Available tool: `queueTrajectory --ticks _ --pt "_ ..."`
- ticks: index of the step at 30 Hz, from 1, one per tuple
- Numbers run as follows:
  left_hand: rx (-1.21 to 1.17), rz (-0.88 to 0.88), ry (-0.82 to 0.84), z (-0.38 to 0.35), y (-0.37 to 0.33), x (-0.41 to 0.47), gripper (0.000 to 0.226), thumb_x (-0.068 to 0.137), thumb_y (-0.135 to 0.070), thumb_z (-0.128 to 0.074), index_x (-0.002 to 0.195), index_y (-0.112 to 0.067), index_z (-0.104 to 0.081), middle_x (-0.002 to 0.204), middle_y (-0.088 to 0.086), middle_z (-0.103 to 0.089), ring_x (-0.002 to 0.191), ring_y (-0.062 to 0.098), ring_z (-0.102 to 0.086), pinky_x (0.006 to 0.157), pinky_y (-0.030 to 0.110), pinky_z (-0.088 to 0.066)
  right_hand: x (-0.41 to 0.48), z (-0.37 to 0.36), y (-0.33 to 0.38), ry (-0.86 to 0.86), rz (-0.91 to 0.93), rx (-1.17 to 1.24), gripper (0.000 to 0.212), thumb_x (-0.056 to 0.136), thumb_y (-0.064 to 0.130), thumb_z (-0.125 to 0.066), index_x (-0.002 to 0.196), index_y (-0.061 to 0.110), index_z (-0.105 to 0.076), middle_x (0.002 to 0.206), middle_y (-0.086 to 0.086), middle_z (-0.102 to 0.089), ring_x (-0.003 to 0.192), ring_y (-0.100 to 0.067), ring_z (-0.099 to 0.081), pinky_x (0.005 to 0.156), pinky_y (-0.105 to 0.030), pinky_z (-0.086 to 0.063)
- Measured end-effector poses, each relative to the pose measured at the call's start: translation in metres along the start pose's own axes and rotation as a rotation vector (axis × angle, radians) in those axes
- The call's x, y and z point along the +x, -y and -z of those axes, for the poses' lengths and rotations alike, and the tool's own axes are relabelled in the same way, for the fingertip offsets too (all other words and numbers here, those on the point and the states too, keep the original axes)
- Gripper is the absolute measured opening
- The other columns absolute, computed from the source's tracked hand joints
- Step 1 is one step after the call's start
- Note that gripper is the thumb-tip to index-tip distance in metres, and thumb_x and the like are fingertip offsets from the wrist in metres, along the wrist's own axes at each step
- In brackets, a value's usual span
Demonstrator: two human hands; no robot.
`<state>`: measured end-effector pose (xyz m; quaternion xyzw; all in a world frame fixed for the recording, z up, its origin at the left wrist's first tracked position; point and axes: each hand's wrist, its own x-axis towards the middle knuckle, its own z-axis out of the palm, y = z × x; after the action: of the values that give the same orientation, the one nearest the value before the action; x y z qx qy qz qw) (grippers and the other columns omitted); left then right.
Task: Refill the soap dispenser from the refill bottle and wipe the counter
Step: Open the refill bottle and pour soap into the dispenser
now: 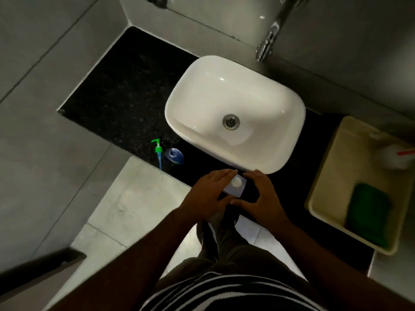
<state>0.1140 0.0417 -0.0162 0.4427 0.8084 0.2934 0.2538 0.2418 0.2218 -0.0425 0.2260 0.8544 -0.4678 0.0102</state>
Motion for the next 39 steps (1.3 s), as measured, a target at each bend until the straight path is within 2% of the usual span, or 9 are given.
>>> queueTrajectory --ticks 1,4,9,13,18,21,25,30,39 --pt "0.004 -0.013 0.011 0.002 -0.002 0.004 0.070 0.099 -0.030 -0.072 0.160 -0.010 -0.044 0.161 0.010 -0.049 0.149 0.029 -0.045 0.124 0.041 -0.037 0.003 -0.001 -0.003 0.031 0.016 -0.037 0.089 0.065 0.052 -0.093 0.138 0.015 -0.059 0.141 -0.005 -0.058 0.140 -0.025 -0.048 0.121 -0.044 -0.038" --pt "0.063 -0.045 0.001 0.004 -0.009 0.016 0.056 0.100 -0.019 -0.070 0.153 -0.010 -0.054 0.151 0.013 -0.058 0.141 0.032 -0.052 0.119 0.044 -0.043 0.009 0.001 -0.001 0.035 0.048 -0.172 0.078 0.071 0.045 -0.092 0.136 0.013 -0.063 0.141 -0.008 -0.061 0.141 -0.022 -0.046 0.122 -0.016 -0.023" --pt "-0.088 0.026 -0.001 -0.002 -0.012 0.022 0.042 0.100 -0.019 -0.072 0.141 -0.014 -0.067 0.121 0.008 -0.065 0.116 0.024 -0.060 0.101 0.035 -0.052 0.000 -0.019 0.006 -0.066 0.143 -0.335 0.065 0.080 0.031 -0.087 0.138 0.016 -0.062 0.142 -0.004 -0.064 0.134 -0.021 -0.058 0.108 -0.042 -0.053" --pt "-0.140 0.118 -0.081 -0.004 -0.011 0.020 0.035 0.093 -0.025 -0.080 0.126 -0.014 -0.075 0.098 -0.001 -0.060 0.093 0.016 -0.060 0.081 0.029 -0.052 -0.002 -0.025 0.007 -0.003 -0.089 -0.081 0.064 0.089 0.033 -0.080 0.145 0.038 -0.049 0.149 0.012 -0.057 0.137 -0.012 -0.055 0.114 -0.035 -0.048" --pt "-0.058 0.306 -0.191 -0.019 -0.022 0.023 0.037 0.087 -0.052 -0.080 0.093 -0.026 -0.055 0.079 -0.018 -0.047 0.074 0.003 -0.052 0.063 0.020 -0.044 0.009 -0.019 0.002 0.103 -0.142 0.015 0.057 0.088 0.037 -0.080 0.139 0.032 -0.055 0.137 0.010 -0.065 0.129 -0.013 -0.062 0.112 -0.040 -0.051" --pt "-0.060 0.297 -0.248 -0.022 -0.023 0.024 0.053 0.080 -0.051 -0.086 0.112 -0.022 -0.055 0.098 -0.010 -0.055 0.096 0.014 -0.061 0.077 0.030 -0.056 0.010 -0.020 -0.003 0.099 -0.145 -0.017 0.057 0.085 0.035 -0.082 0.135 0.035 -0.053 0.132 0.009 -0.067 0.122 -0.014 -0.065 0.105 -0.032 -0.053" --pt "-0.375 0.183 -0.046 -0.016 -0.029 0.012 0.082 0.087 -0.024 -0.083 0.158 -0.024 -0.041 0.150 -0.006 -0.057 0.134 0.011 -0.061 0.111 0.026 -0.052 0.014 -0.020 -0.008 0.089 -0.152 0.000 0.039 0.087 0.035 -0.076 0.122 0.037 -0.058 0.116 0.013 -0.069 0.107 -0.010 -0.069 0.099 -0.035 -0.057" --pt "-0.322 0.190 -0.262 -0.014 -0.018 -0.010 0.062 0.091 -0.007 -0.080 0.147 -0.019 -0.057 0.129 -0.003 -0.069 0.119 0.012 -0.068 0.101 0.038 -0.060 0.015 -0.029 -0.010 0.082 -0.134 -0.007 0.051 0.082 0.039 -0.082 0.126 0.030 -0.058 0.116 0.010 -0.067 0.105 -0.008 -0.065 0.095 -0.024 -0.053" --pt "0.006 0.270 -0.191 -0.014 -0.034 0.027 0.035 0.095 -0.048 -0.073 0.121 -0.026 -0.072 0.106 -0.005 -0.060 0.092 0.016 -0.067 0.078 0.034 -0.059 0.016 -0.025 -0.006 0.063 -0.114 -0.014 0.036 0.082 0.048 -0.076 0.111 0.042 -0.056 0.109 0.017 -0.068 0.102 -0.006 -0.068 0.091 -0.027 -0.055"
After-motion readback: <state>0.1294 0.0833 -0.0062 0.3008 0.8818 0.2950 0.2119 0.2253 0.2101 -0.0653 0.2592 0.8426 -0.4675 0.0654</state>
